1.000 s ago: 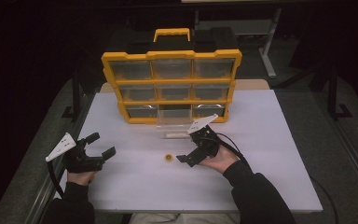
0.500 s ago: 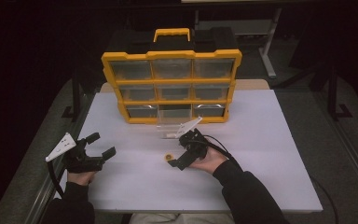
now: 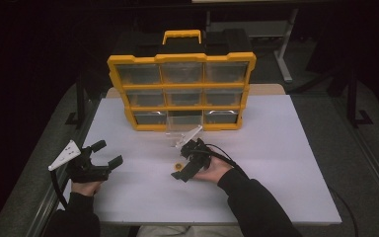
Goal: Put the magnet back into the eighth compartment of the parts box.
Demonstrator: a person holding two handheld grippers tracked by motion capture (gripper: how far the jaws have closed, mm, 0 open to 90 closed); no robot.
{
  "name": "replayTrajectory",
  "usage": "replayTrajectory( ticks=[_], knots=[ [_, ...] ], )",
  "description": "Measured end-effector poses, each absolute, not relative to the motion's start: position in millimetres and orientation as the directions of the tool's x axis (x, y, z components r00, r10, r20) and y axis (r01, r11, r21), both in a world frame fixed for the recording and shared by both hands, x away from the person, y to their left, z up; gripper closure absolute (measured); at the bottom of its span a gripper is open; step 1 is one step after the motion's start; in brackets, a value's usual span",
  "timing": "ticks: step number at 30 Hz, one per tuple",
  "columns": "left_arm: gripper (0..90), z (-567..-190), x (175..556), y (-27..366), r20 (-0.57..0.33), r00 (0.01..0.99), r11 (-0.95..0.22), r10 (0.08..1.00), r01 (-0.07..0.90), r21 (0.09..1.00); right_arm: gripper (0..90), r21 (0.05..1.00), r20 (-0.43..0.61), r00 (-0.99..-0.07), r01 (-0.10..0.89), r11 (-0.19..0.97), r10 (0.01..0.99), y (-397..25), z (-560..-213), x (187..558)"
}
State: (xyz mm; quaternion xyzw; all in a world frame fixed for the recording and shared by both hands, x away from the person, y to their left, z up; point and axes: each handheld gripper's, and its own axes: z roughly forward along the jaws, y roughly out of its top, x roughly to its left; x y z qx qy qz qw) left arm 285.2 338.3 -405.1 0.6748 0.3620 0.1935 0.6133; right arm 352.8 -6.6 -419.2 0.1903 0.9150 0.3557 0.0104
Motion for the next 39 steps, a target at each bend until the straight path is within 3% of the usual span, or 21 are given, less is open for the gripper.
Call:
replayTrajectory(
  ticks=[14,19,24,39],
  knots=[
    [0.0,-405,285,338,-0.184,0.665,0.015,0.724,0.252,0.968,4.5,0.638,0.113,-0.934,0.329,0.696,0.338,5,-426,353],
    [0.0,-405,285,338,-0.183,0.666,0.013,0.724,0.252,0.968,12.9,0.623,0.088,-0.942,0.306,0.720,0.324,9,-429,352],
    [0.0,-405,285,338,-0.183,0.667,0.012,0.723,0.252,0.968,14.8,0.610,0.098,-0.938,0.321,0.725,0.333,10,-431,354],
    [0.0,-405,285,338,-0.185,0.670,0.014,0.719,0.252,0.968,36.0,0.599,0.107,-0.921,0.360,0.716,0.374,8,-436,360]
  ],
)
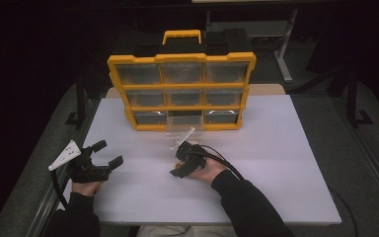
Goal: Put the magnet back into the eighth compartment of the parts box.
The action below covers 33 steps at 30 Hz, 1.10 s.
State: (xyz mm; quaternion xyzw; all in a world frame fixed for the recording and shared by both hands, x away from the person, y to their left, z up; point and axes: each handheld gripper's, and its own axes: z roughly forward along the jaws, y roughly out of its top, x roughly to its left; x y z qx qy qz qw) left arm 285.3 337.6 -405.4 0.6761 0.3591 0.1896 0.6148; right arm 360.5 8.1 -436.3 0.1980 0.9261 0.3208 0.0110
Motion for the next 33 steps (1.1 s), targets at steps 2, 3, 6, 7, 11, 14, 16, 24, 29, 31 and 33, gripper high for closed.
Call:
replayTrajectory(
  ticks=[2,3,6,7,11,14,16,24,29,31,33],
  knots=[
    [0.0,-405,285,337,-0.184,0.671,0.014,0.718,0.251,0.968,39.7,0.600,0.103,-0.920,0.360,0.715,0.378,8,-436,361],
    [0.0,-405,285,337,-0.184,0.671,0.014,0.718,0.251,0.968,39.7,0.600,0.103,-0.920,0.360,0.715,0.378,8,-436,361],
    [0.0,-405,285,338,-0.185,0.670,0.014,0.719,0.252,0.968,44.7,0.593,0.093,-0.916,0.365,0.718,0.389,7,-436,361],
    [0.0,-405,285,338,-0.185,0.670,0.014,0.719,0.252,0.968,44.7,0.593,0.093,-0.916,0.365,0.718,0.389,7,-436,361],
    [0.0,-405,285,338,-0.184,0.671,0.013,0.719,0.251,0.968,53.2,0.590,0.087,-0.916,0.363,0.721,0.391,8,-437,361],
    [0.0,-405,285,338,-0.185,0.670,0.014,0.719,0.252,0.968,60.0,0.593,0.071,-0.919,0.351,0.725,0.387,8,-437,361],
    [0.0,-405,285,338,-0.185,0.670,0.014,0.719,0.252,0.968,60.5,0.592,0.066,-0.920,0.348,0.727,0.386,8,-436,360],
    [0.0,-405,285,338,-0.184,0.670,0.014,0.719,0.251,0.968,61.1,0.613,0.076,-0.920,0.346,0.710,0.383,7,-433,358],
    [0.0,-405,285,338,-0.183,0.670,0.013,0.719,0.250,0.968,61.1,0.624,0.086,-0.919,0.350,0.698,0.385,3,-427,358],
    [0.0,-405,285,338,-0.184,0.670,0.014,0.719,0.250,0.968,61.1,0.627,0.086,-0.919,0.350,0.696,0.385,2,-426,358],
    [0.0,-405,285,338,-0.183,0.670,0.014,0.720,0.249,0.968,61.1,0.628,0.095,-0.918,0.355,0.693,0.385,1,-423,358]
  ],
)
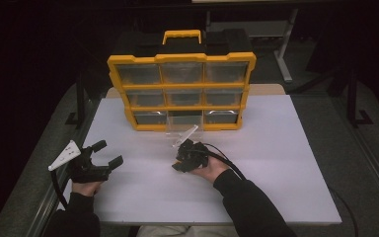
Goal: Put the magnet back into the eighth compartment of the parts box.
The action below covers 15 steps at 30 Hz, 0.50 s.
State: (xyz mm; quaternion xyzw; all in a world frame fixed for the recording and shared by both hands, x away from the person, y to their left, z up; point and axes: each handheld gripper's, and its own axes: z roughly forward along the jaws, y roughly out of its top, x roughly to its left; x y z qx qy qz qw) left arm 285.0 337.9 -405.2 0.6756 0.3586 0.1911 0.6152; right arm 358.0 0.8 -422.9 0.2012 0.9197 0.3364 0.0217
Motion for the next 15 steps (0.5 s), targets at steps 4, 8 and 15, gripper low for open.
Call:
replayTrajectory(
  ticks=[4,8,15],
  knots=[
    [0.0,-405,285,338,-0.185,0.670,0.016,0.719,0.251,0.968,61.1,0.632,0.102,-0.918,0.358,0.687,0.384,-1,-417,357],
    [0.0,-405,285,338,-0.186,0.668,0.018,0.720,0.251,0.968,61.1,0.637,0.110,-0.916,0.363,0.680,0.386,-3,-410,356],
    [0.0,-405,285,338,-0.185,0.669,0.018,0.720,0.249,0.968,61.1,0.659,0.134,-0.919,0.362,0.660,0.370,-7,-397,358]
  ],
)
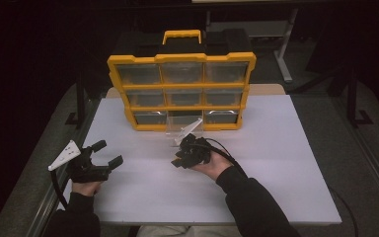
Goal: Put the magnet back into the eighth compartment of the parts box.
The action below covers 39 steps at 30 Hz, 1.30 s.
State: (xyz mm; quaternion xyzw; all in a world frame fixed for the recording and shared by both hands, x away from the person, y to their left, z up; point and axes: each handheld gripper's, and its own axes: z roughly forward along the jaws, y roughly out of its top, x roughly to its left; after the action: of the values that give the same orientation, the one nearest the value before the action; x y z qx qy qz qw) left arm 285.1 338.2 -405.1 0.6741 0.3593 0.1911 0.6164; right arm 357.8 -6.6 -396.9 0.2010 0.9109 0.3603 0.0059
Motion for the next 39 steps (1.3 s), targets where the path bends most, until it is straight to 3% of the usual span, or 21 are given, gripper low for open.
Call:
replayTrajectory(
  ticks=[26,39],
  knots=[
    [0.0,-405,285,339,-0.188,0.665,0.021,0.723,0.250,0.968,61.1,0.722,0.139,-0.912,0.360,0.591,0.387,-15,-346,370],
    [0.0,-405,286,339,-0.186,0.661,0.015,0.727,0.255,0.967,61.1,0.734,0.123,-0.887,0.383,0.561,0.445,-25,-332,390]
  ],
)
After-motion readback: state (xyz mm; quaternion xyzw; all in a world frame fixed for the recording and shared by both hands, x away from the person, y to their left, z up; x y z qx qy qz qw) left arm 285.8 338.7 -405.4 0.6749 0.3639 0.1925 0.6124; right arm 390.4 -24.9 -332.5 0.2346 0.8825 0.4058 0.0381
